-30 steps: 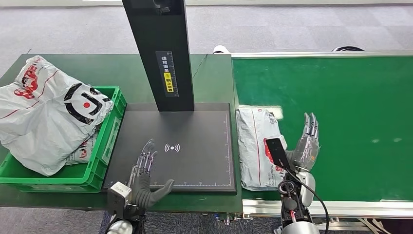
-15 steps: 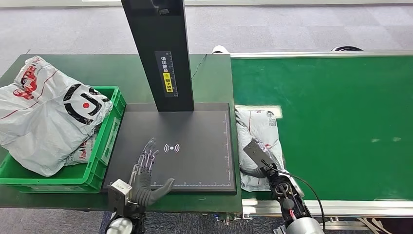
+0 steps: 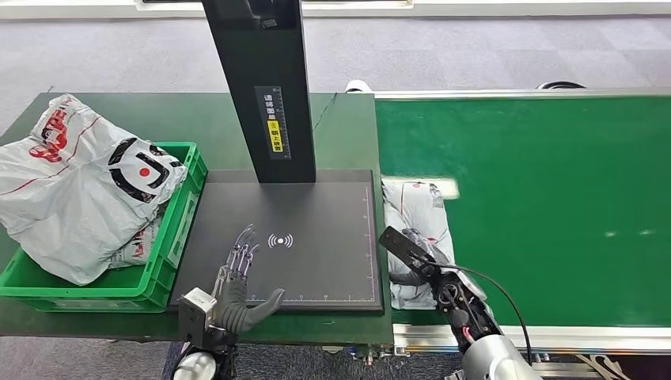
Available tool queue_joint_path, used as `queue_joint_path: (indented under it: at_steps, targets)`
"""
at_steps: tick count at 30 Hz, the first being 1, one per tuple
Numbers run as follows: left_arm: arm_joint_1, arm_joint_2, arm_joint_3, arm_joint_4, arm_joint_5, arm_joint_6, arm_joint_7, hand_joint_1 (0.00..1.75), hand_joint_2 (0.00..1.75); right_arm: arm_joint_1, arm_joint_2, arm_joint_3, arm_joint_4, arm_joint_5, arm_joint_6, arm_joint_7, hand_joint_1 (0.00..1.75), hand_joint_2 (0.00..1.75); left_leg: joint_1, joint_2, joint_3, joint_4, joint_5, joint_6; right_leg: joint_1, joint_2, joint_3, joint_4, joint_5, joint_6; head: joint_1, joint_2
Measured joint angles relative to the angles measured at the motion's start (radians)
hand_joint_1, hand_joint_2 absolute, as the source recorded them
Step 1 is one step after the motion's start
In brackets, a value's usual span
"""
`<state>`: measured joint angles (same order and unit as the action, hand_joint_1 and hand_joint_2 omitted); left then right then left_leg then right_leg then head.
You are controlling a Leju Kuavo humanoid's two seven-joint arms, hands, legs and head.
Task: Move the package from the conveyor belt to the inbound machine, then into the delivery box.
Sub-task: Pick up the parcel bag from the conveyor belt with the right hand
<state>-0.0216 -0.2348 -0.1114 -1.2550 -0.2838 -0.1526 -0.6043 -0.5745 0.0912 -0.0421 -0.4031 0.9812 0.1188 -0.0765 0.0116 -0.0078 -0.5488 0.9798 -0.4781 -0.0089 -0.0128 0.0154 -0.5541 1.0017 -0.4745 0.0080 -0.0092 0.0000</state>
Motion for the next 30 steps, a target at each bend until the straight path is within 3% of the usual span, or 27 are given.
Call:
queue_joint_path:
  at_steps: [8, 15, 21, 26, 30]
  targets:
    - [0.019, -0.002, 0.000, -0.035, 0.000, 0.009, 0.018, 0.00, 1.75, -0.020, 0.014, 0.043, 0.011, 0.042, -0.035, 0.046, 1.75, 1.75, 0.000, -0.001, 0.001, 0.000, 0.000, 0.000, 0.000, 0.000, 0.003, 0.000, 0.000, 0.000, 0.000, 0.000]
    - [0.050, -0.003, 0.001, -0.068, 0.000, 0.009, 0.024, 0.00, 1.75, -0.005, 0.015, 0.040, 0.012, 0.006, -0.159, -0.080, 1.75, 1.75, 0.000, -0.001, -0.005, 0.000, 0.000, 0.000, 0.000, 0.000, -0.003, 0.000, 0.000, 0.000, 0.000, 0.000]
    - [0.061, -0.003, 0.002, -0.078, 0.000, 0.008, 0.022, 0.00, 1.75, 0.009, 0.016, 0.025, 0.012, -0.027, -0.217, -0.133, 1.75, 1.75, 0.000, -0.002, -0.008, 0.000, 0.000, 0.000, 0.000, 0.000, -0.005, 0.000, 0.000, 0.000, 0.000, 0.000]
    - [0.067, -0.003, 0.001, -0.082, -0.002, 0.009, 0.011, 0.00, 1.75, 0.034, 0.028, -0.061, -0.037, -0.239, -0.412, -0.346, 1.75, 1.75, 0.000, -0.003, -0.012, 0.001, 0.001, 0.000, 0.000, -0.001, -0.009, 0.000, 0.000, 0.001, 0.000, 0.000]
    - [0.068, -0.007, -0.002, -0.082, -0.006, 0.025, 0.007, 0.00, 1.75, 0.060, 0.049, -0.175, -0.180, -0.510, -0.464, -0.507, 1.75, 1.75, 0.000, -0.003, -0.013, 0.001, 0.000, 0.000, 0.000, -0.001, -0.010, 0.000, 0.000, 0.001, 0.000, 0.000]
